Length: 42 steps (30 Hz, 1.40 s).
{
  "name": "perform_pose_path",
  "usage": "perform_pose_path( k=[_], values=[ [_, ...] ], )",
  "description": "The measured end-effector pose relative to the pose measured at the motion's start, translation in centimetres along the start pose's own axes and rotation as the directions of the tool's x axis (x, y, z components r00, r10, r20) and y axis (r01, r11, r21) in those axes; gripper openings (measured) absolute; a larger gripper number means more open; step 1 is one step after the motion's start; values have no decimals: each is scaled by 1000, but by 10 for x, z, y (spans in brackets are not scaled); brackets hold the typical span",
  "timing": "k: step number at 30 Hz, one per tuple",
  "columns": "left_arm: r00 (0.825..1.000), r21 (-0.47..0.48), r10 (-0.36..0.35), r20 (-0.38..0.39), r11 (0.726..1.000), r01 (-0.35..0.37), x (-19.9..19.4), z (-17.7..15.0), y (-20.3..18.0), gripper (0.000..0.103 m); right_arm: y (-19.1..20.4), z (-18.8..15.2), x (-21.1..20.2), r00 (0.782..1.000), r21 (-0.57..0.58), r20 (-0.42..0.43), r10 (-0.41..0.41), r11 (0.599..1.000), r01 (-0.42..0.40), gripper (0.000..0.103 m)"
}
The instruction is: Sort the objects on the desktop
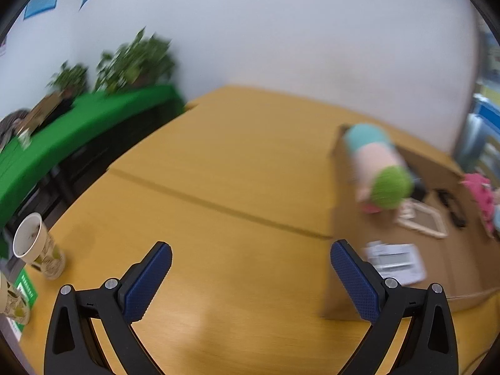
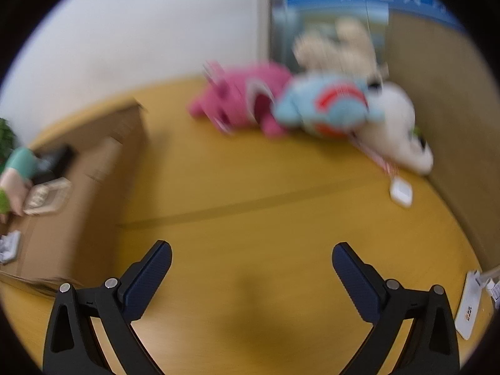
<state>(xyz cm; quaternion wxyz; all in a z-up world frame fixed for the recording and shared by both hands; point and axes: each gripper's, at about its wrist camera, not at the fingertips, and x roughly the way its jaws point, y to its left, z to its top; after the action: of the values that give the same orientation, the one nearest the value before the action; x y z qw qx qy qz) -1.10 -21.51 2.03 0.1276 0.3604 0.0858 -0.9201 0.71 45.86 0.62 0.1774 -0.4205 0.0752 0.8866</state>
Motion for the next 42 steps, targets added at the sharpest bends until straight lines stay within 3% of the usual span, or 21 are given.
perform_pose_path(
  k=[3, 8, 11, 15, 17, 26, 42],
  values=[
    [992, 15, 79, -101, 997, -78, 39, -2, 19, 103, -34, -5, 34, 994, 66, -99, -40, 997, 46, 102],
    [984, 88, 53, -170, 995, -38, 80, 0, 16, 103, -63, -10, 66, 982, 113, -157, -103, 986, 121, 102],
    [979, 116, 27, -201, 993, -3, 95, 0, 5, 103, -71, -12, 74, 985, 157, -134, -104, 980, 125, 103],
    [974, 161, 27, -224, 987, 10, 116, -7, -10, 103, -61, -11, 76, 993, 114, -85, -85, 989, 94, 103],
    [978, 135, -3, -210, 990, 32, 119, -7, -13, 103, -60, -1, 74, 995, 93, -69, -69, 993, 75, 103],
    [981, 125, 14, -194, 992, 10, 131, 10, -12, 103, -62, 17, 86, 997, 55, -69, -36, 998, 40, 103],
    [981, 118, 16, -194, 993, 7, 133, 13, -9, 103, -66, 22, 88, 997, 58, -69, -40, 997, 44, 103]
  ],
)
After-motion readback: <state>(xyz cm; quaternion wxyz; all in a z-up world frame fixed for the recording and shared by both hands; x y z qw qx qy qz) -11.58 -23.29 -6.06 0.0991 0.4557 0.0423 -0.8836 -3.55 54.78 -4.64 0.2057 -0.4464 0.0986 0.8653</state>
